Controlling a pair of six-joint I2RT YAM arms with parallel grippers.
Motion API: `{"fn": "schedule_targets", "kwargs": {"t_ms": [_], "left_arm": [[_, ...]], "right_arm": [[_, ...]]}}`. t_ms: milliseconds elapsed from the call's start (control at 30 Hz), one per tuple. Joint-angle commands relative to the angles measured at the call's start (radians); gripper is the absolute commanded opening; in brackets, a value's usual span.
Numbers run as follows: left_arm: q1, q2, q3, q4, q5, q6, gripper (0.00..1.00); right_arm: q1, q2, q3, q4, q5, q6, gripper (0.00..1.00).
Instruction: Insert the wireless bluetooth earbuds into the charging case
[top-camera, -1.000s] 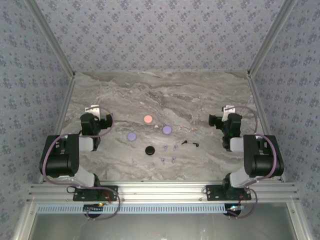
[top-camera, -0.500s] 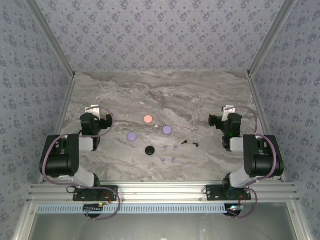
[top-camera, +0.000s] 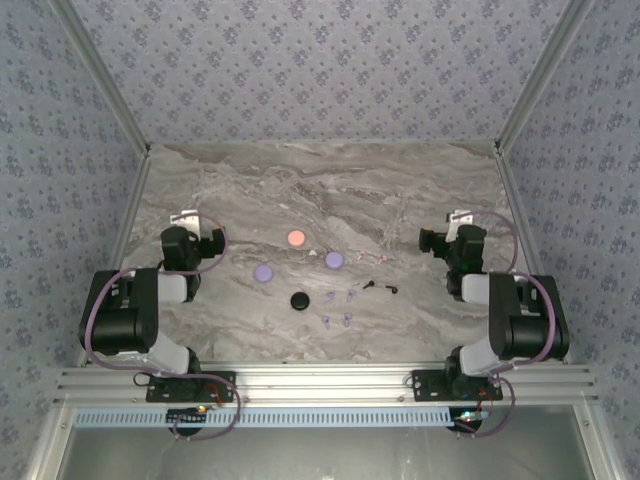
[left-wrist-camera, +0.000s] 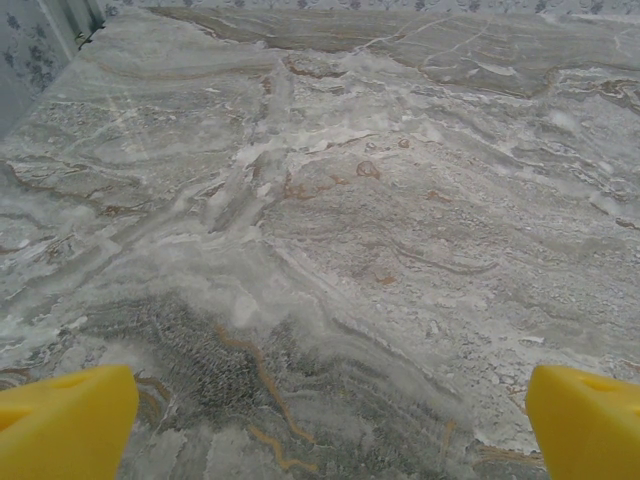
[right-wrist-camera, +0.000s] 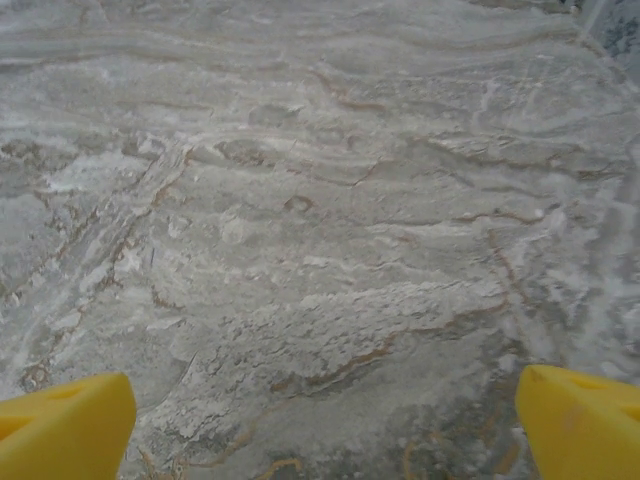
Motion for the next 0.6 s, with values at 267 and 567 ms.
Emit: {"fn": "schedule_targets", "kwargs": {"t_ms": [267, 567], "left_arm": [[-0.008, -0.424, 0.13, -0.581, -0.004, -0.291, 0.99], [-0.126, -0.528, 0.179, -0.86, 0.252, -0.626, 0.99]], "right_arm": [[0.032, -0.372, 0.22, -0.738, -0.092, 0.153, 1.0], [0.349, -0.365, 0.393, -1.177, -0.031, 0.439, 1.0]]}}
